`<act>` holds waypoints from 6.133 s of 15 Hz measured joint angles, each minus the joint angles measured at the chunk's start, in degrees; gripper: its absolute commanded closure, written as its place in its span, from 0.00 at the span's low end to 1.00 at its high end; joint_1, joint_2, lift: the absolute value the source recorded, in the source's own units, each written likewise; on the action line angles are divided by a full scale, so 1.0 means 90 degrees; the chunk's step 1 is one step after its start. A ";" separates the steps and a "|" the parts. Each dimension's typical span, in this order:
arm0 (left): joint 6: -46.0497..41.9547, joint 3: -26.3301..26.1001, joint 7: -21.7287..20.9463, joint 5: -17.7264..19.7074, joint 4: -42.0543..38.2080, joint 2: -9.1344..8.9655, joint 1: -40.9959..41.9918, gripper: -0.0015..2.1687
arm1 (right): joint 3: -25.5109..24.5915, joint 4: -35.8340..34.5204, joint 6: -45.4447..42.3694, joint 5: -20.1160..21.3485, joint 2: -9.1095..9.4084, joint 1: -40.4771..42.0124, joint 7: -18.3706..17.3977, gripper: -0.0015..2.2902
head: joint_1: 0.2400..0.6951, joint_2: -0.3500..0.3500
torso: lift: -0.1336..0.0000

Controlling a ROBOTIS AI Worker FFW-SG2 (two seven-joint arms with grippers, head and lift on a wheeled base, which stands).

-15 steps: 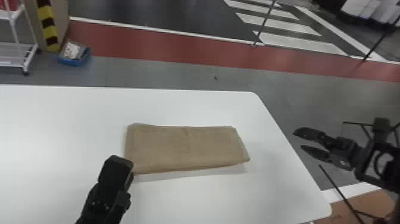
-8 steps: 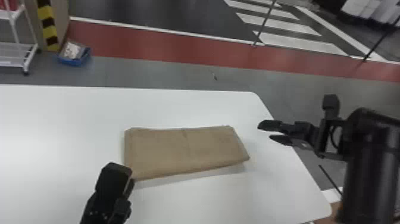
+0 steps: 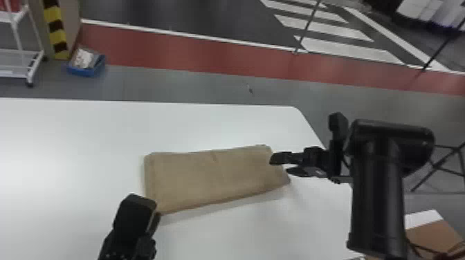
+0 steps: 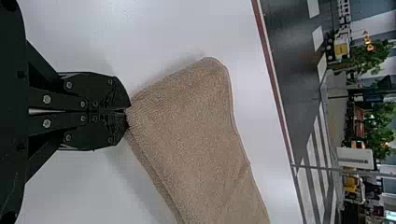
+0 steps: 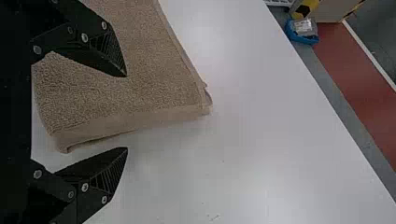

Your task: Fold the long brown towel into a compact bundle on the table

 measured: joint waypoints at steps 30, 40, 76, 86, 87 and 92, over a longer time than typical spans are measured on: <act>-0.0139 0.0189 -0.0107 0.0057 -0.0109 0.0000 0.0093 0.90 | -0.0182 0.0230 0.0000 0.0106 0.0215 -0.0247 -0.0391 0.51 | 1.00 0.00 | 0.07; -0.0197 0.0351 -0.0380 0.0181 -0.0008 0.0000 0.0106 0.04 | -0.0476 -0.0363 0.0000 -0.0926 0.0382 -0.0248 -0.0262 0.51 | 1.00 0.00 | 0.07; -0.1165 0.0435 -0.0519 0.0444 -0.0154 0.0000 0.0386 0.66 | -0.0850 -0.0123 0.0000 -0.1193 0.0552 -0.0407 -0.0292 0.51 | 1.00 0.00 | 0.07; -0.1924 0.0627 -0.0417 0.0720 -0.0010 0.0000 0.0646 0.66 | -0.0926 0.0006 0.0000 -0.1073 0.0510 -0.0299 -0.0263 0.51 | 1.00 0.00 | 0.07; -0.1931 0.0662 -0.0411 0.0748 0.0006 0.0000 0.0652 0.66 | -0.0931 0.0016 0.0000 -0.1031 0.0498 -0.0283 -0.0263 0.51 | 1.00 0.00 | 0.07; -0.1934 0.0726 -0.0419 0.0784 0.0027 0.0000 0.0677 0.66 | -0.0954 0.0121 0.0000 -0.0661 0.0440 -0.0267 -0.0303 0.13 | 1.00 0.00 | 0.07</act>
